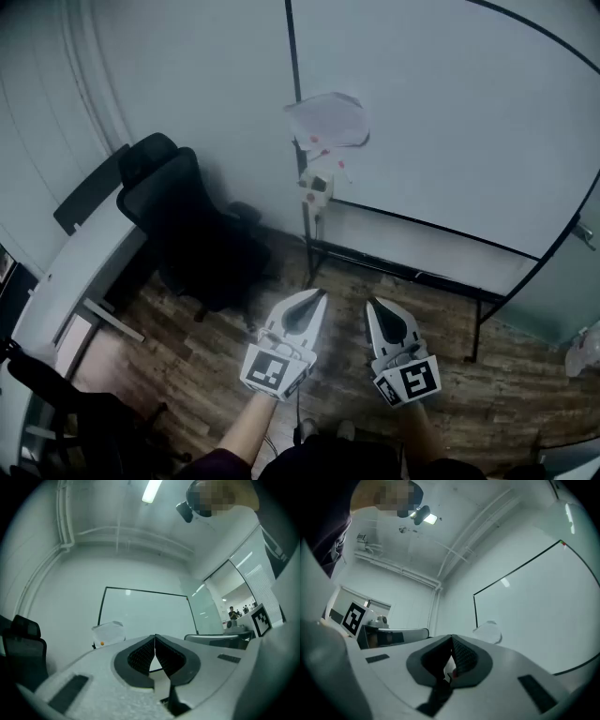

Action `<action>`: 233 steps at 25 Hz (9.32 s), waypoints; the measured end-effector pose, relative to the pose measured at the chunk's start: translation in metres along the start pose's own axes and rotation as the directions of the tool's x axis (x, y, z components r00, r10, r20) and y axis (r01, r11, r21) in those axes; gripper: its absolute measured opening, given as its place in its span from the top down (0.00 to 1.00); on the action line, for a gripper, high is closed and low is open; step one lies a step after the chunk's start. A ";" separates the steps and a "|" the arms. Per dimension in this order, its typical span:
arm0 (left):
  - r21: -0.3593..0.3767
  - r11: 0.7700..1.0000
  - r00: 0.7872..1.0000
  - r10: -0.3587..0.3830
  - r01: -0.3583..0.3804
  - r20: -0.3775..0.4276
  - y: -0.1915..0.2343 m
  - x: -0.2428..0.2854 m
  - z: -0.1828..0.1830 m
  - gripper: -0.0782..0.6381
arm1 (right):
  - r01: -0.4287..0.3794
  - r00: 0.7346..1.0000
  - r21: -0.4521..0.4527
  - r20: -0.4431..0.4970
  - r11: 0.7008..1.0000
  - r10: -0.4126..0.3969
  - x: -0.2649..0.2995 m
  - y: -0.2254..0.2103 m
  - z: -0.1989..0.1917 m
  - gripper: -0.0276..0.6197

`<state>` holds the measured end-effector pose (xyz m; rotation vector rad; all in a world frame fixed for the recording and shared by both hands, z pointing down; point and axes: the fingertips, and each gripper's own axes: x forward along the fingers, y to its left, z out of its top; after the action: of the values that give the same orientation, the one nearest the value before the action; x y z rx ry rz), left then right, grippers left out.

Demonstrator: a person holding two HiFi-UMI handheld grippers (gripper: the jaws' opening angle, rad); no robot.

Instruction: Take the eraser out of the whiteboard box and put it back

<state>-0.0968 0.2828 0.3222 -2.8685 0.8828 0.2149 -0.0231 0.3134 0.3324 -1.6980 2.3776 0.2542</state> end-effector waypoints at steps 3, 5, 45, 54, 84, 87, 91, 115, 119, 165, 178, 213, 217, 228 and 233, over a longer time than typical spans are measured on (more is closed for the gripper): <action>-0.002 1.000 1.000 0.000 0.000 -0.002 0.000 -0.001 -0.001 0.88 | 0.002 1.000 0.000 -0.002 1.000 -0.002 -0.001 0.001 0.000 0.95; 0.001 1.000 1.000 0.001 -0.001 -0.001 0.001 -0.001 -0.002 0.88 | 0.003 1.000 -0.002 -0.002 1.000 -0.003 0.000 0.000 0.001 0.95; -0.008 0.999 0.996 0.038 -0.039 -0.077 -0.005 0.056 -0.049 0.88 | -0.028 0.998 0.088 -0.049 0.996 0.032 -0.012 -0.061 -0.041 0.95; -0.011 1.000 0.998 0.023 -0.024 -0.064 0.064 0.101 -0.062 0.88 | -0.018 0.998 0.077 -0.060 0.997 0.023 0.064 -0.079 -0.063 0.95; -0.029 0.999 0.998 0.039 -0.040 -0.057 0.191 0.209 -0.100 0.88 | -0.042 0.996 0.101 -0.068 0.994 0.049 0.217 -0.157 -0.112 0.95; -0.019 0.998 0.996 0.066 -0.067 -0.066 0.199 0.227 -0.103 0.88 | -0.062 0.995 0.099 -0.072 0.993 0.070 0.228 -0.175 -0.119 0.95; -0.006 0.995 0.992 0.100 -0.100 -0.079 0.204 0.245 -0.108 0.88 | -0.097 0.992 0.123 -0.074 0.988 0.106 0.239 -0.191 -0.126 0.95; -0.008 0.992 0.981 0.125 -0.127 -0.149 0.297 0.309 -0.161 0.88 | -0.132 0.983 0.192 -0.101 0.972 0.153 0.350 -0.232 -0.188 0.95; -0.019 0.993 0.981 0.110 -0.114 -0.162 0.320 0.323 -0.175 0.88 | -0.110 0.984 0.199 -0.117 0.974 0.135 0.375 -0.241 -0.205 0.95; -0.106 0.971 0.956 0.186 -0.214 -0.228 0.405 0.364 -0.249 0.88 | -0.290 0.839 0.103 -0.451 0.951 0.305 0.470 -0.265 -0.316 0.70; -0.095 0.969 0.948 0.200 -0.229 -0.249 0.411 0.349 -0.248 0.88 | -0.347 0.787 0.035 -0.533 0.937 0.311 0.485 -0.250 -0.345 0.72; 0.014 0.968 0.968 0.252 -0.252 0.013 0.413 0.367 -0.112 0.88 | -0.266 0.964 0.028 0.016 0.964 0.266 0.486 -0.291 -0.130 0.79; 0.054 0.965 0.966 0.251 -0.255 0.064 0.412 0.367 -0.084 0.88 | -0.265 0.960 0.017 0.098 0.964 0.262 0.484 -0.294 -0.100 0.79; 0.069 0.965 0.967 0.250 -0.254 0.056 0.409 0.364 -0.086 0.88 | -0.268 0.958 0.022 0.113 0.963 0.264 0.484 -0.292 -0.090 0.79; 0.057 0.965 0.966 0.254 -0.257 0.051 0.410 0.363 -0.089 0.88 | -0.267 0.960 0.027 0.101 0.963 0.263 0.483 -0.292 -0.095 0.79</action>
<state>-0.0240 -0.2671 0.3117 -2.6753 1.2274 0.2686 0.0951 -0.2449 0.2893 -1.3149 2.5153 0.3199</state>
